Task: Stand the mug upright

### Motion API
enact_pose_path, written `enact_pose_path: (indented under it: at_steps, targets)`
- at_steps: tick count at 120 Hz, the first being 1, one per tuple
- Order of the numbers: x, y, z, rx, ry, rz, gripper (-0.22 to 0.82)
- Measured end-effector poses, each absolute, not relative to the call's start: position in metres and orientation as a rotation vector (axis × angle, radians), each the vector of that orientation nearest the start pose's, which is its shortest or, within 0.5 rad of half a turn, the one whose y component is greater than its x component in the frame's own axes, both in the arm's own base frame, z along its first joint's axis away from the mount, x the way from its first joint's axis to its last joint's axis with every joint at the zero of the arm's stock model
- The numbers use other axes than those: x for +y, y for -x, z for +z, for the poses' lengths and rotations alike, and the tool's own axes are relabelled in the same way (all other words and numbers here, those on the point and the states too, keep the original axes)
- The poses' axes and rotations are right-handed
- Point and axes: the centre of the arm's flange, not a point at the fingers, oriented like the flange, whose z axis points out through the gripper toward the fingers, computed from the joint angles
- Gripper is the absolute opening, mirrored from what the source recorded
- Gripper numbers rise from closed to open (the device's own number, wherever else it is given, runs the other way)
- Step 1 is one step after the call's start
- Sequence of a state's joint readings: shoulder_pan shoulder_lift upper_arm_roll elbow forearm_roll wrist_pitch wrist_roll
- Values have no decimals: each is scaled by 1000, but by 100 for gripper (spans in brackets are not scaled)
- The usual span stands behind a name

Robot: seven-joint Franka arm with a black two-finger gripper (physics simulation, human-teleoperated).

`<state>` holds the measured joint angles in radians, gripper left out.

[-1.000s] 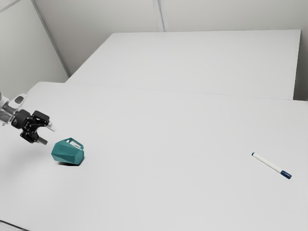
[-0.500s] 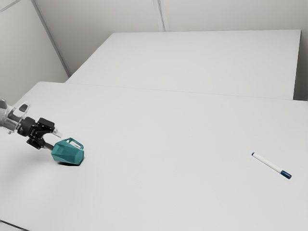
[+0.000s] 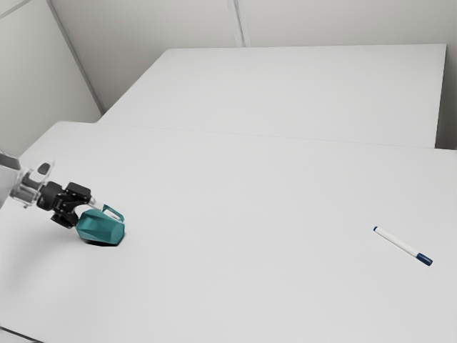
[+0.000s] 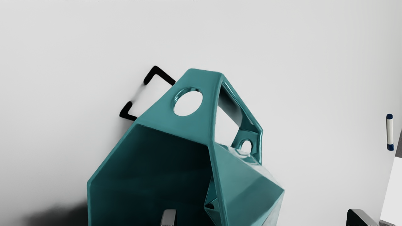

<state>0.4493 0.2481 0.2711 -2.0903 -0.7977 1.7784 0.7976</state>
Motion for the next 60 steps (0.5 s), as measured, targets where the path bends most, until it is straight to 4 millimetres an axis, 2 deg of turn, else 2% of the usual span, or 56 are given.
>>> enact_pose_path:
  at_steps: [6, 19, 27, 60]
  targets:
    - [297, -438, 294, 378, -2291, 99, 48]
    - [297, -438, 296, 377, -2293, 111, 21]
    - [297, -438, 296, 380, -2294, 116, 9]
    - [299, -439, 302, 388, -2309, 131, -10]
